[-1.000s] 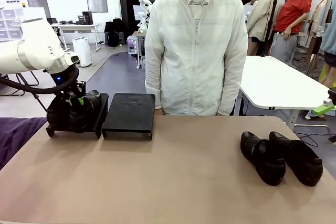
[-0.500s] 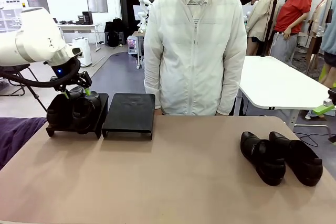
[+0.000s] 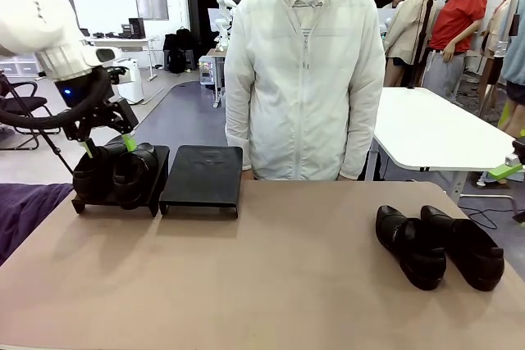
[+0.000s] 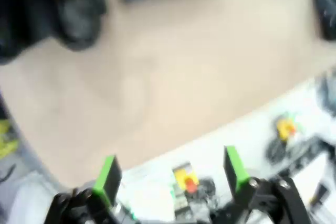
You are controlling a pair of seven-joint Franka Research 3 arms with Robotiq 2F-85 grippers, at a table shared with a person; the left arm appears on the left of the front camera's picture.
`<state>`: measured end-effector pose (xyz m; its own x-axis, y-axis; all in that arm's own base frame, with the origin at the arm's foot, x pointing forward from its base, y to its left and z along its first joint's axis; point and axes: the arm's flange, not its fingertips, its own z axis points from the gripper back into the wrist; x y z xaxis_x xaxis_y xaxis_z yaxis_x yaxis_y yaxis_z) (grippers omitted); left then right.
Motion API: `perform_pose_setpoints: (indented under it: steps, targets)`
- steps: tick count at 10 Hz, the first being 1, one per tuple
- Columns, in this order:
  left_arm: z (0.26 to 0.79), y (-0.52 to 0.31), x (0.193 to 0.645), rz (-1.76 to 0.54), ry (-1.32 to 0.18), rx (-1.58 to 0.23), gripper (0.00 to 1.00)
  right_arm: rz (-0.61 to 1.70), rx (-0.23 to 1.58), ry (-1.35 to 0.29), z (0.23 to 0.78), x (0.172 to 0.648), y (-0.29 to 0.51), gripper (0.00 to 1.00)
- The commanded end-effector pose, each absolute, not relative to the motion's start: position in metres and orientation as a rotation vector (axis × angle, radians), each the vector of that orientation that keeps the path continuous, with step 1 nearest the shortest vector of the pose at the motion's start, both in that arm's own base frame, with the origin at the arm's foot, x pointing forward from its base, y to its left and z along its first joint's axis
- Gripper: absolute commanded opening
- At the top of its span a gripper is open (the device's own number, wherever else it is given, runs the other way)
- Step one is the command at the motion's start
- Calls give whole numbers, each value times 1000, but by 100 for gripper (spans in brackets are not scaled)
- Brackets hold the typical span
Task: Organize the shoes by placing them on the stand.
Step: Place the Shoe from the middle of the table onto the Shoes Stand.
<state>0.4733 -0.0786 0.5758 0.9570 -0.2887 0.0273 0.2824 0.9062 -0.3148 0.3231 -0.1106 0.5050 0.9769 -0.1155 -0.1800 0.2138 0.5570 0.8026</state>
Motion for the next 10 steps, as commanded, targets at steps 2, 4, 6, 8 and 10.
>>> perform_pose_setpoints:
  steps: [2, 4, 6, 8, 10]
  targets:
    - [561, -42, 420, -549, 77, -729, 100, -176, 980, 100, 508, 324, -112, 100]
    - [539, 24, 390, -616, -120, -1045, 100, -176, 980, 100, 508, 324, -112, 100]
    - [500, 107, 378, -291, -432, -1503, 100, -176, 980, 100, 508, 324, -112, 100]
    - [519, 81, 372, -489, -249, -1159, 100, -176, 980, 100, 508, 324, -112, 100]
    - [519, 81, 372, -489, -249, -1159, 100, -176, 980, 100, 508, 324, -112, 100]
